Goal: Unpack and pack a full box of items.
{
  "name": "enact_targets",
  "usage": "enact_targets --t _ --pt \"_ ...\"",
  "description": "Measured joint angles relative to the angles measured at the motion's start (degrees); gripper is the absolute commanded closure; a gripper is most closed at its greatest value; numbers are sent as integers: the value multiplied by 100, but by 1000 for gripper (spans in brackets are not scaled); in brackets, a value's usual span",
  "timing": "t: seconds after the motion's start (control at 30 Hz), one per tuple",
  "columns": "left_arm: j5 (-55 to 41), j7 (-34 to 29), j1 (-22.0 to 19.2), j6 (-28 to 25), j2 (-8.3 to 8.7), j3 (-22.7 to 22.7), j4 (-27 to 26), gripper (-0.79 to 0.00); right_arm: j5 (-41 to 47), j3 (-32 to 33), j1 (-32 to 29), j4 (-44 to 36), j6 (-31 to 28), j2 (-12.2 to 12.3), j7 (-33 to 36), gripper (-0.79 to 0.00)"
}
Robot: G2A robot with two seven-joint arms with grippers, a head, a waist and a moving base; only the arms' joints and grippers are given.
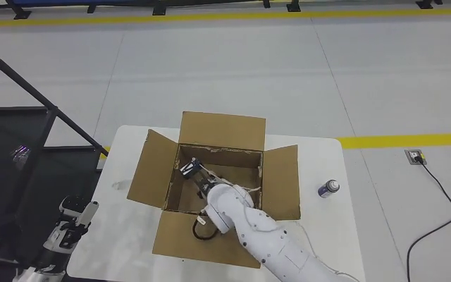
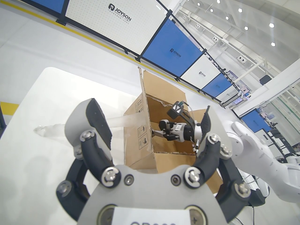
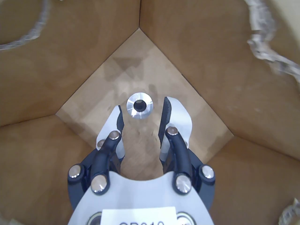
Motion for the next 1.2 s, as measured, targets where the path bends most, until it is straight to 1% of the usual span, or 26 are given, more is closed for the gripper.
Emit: enact_targets --t 0.03,0.1,0.13,0.2,0.23,0.3,0.33,0.37,0.43,0.5,0.53,0.6,0.73,0.9,0.93,1.0,1.03,1.07,1.1,1.17,1.2 --pt "0 0 0 0 0 0 0 -785 -311 220 -333 -617 -64 144 168 -499" --pt "0 0 0 0 0 0 0 -785 -819 609 -901 -1621 -199 358 425 -557" --pt "0 0 0 0 0 0 0 -785 -1168 909 -1312 -2310 -276 489 568 -566" --pt "0 0 0 0 0 0 0 -785 -1624 1394 -1958 -3311 -332 654 677 -579" --pt "0 0 0 0 0 0 0 -785 -1822 1737 -2388 -3914 -362 740 668 -588" --pt "0 0 0 0 0 0 0 -785 -2037 2268 -2996 -4686 -334 839 557 -683" --pt "0 0 0 0 0 0 0 -785 -2135 2631 -3373 -5116 -262 888 441 -693" --pt "0 0 0 0 0 0 0 -785 -2173 2907 -3635 -5388 -161 915 356 -680" --pt "0 0 0 0 0 0 0 -785 -2116 3521 -4131 -5840 149 950 194 -696" --pt "0 0 0 0 0 0 0 -785 -2079 3992 -4387 -5952 345 968 136 -739" --pt "0 0 0 0 0 0 0 -785 -2030 4261 -4442 -5897 415 976 147 -785" --pt "0 0 0 0 0 0 0 -785 -1939 4605 -4378 -5661 436 987 206 -785" --pt "0 0 0 0 0 0 0 -785 -1379 5166 -3868 -4623 201 1014 200 -785" --pt "0 0 0 0 0 0 0 -785 -820 5415 -3265 -3249 -222 1053 -31 -785" --pt "0 0 0 0 0 0 0 -785 -693 5447 -3117 -2948 -343 1064 -66 -763" --pt "0 0 0 0 0 0 0 -785 -546 5497 -2930 -2561 -486 1080 -95 -677" --pt "0 0 0 0 0 0 0 -785 -475 5514 -2832 -2353 -543 1089 -92 -560" --pt "0 0 0 0 0 0 0 -785 -454 5521 -2771 -2229 -566 1096 -83 -391" --pt "0 0 0 0 0 0 0 -785 -449 5522 -2721 -2129 -581 1103 -64 -289" --pt "0 0 0 0 0 0 0 -785 -460 5515 -2634 -1967 -609 1118 9 -55" --pt "0 0 0 0 0 0 0 -785 -460 5512 -2602 -1921 -605 1123 58 0"
